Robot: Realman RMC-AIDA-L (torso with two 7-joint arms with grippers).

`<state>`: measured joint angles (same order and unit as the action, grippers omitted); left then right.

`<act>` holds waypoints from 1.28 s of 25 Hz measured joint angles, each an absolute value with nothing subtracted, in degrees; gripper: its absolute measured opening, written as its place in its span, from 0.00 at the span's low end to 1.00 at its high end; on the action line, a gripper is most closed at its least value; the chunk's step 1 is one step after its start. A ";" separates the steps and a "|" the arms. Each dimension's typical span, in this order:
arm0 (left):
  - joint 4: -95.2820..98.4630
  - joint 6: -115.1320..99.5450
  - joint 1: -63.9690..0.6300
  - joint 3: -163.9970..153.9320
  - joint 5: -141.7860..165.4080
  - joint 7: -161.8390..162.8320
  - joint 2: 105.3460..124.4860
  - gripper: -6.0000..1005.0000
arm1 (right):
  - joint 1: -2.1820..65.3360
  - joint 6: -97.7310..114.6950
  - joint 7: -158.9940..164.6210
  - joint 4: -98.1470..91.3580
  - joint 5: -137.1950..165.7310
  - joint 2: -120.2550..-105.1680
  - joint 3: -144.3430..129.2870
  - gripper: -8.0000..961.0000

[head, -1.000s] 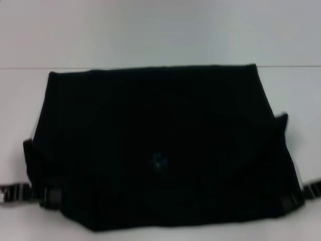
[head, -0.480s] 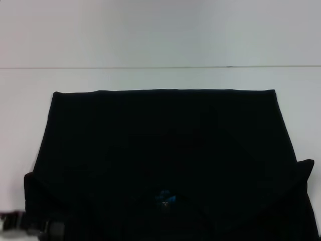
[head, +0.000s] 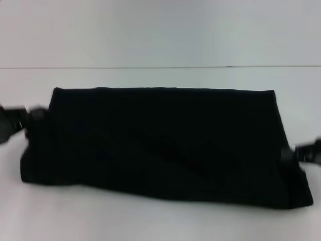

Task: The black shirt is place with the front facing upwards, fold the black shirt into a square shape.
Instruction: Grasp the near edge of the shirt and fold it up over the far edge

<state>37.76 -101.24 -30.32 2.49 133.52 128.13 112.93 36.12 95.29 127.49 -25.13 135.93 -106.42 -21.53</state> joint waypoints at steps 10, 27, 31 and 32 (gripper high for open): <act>26.21 -80.14 -31.28 2.84 120.33 117.74 115.26 0.07 | 35.94 73.33 123.49 -22.05 118.48 -113.55 -20.74 0.05; 25.37 -63.80 -39.16 2.71 113.65 107.29 118.15 0.07 | 40.21 55.62 110.12 -20.66 102.80 -119.38 -21.41 0.05; 24.68 -56.53 -42.11 2.72 113.52 103.40 118.91 0.07 | 41.18 51.12 107.32 -18.90 102.23 -119.60 -21.18 0.05; 24.58 -55.01 -42.68 2.72 113.51 102.58 119.12 0.07 | 41.29 50.17 106.58 -18.52 101.71 -119.63 -21.17 0.05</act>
<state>24.58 -55.01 -42.68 2.72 113.51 102.58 119.12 41.29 50.17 106.58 -18.52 101.71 -119.63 -21.17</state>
